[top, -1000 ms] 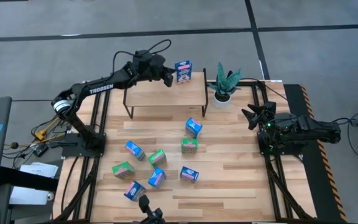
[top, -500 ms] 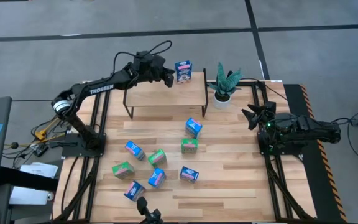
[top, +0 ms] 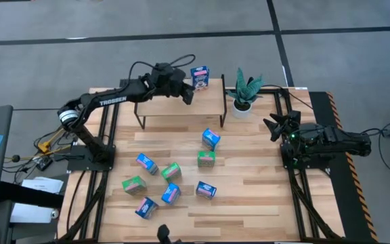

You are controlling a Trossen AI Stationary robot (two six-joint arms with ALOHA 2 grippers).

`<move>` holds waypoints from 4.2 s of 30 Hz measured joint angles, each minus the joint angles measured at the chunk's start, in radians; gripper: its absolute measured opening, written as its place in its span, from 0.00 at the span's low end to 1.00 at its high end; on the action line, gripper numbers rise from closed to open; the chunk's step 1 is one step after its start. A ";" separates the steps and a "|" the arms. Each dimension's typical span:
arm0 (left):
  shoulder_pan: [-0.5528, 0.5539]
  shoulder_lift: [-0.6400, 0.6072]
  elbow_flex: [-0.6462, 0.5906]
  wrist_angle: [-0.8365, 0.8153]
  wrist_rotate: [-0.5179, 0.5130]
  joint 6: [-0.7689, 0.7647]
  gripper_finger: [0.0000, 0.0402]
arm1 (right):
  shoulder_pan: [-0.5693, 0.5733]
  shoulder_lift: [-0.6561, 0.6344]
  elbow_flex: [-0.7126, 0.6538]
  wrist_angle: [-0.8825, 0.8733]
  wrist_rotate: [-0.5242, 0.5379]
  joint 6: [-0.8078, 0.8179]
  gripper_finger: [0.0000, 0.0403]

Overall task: Stack cereal on shelf
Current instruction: Put the top blue cereal box on the shelf, then put the bottom blue cereal box on the shelf aligned with the other blue cereal box

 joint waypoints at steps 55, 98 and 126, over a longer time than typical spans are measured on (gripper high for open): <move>0.036 0.012 -0.051 0.034 -0.288 0.065 0.00 | 0.000 0.000 0.000 0.000 0.000 0.000 0.71; -0.015 0.116 -0.055 0.296 -0.303 -0.083 0.00 | 0.000 0.000 0.000 0.000 0.000 0.002 0.71; -0.603 -0.497 -0.055 -0.509 0.222 -0.298 0.45 | 0.000 0.000 0.000 0.000 -0.002 0.002 0.71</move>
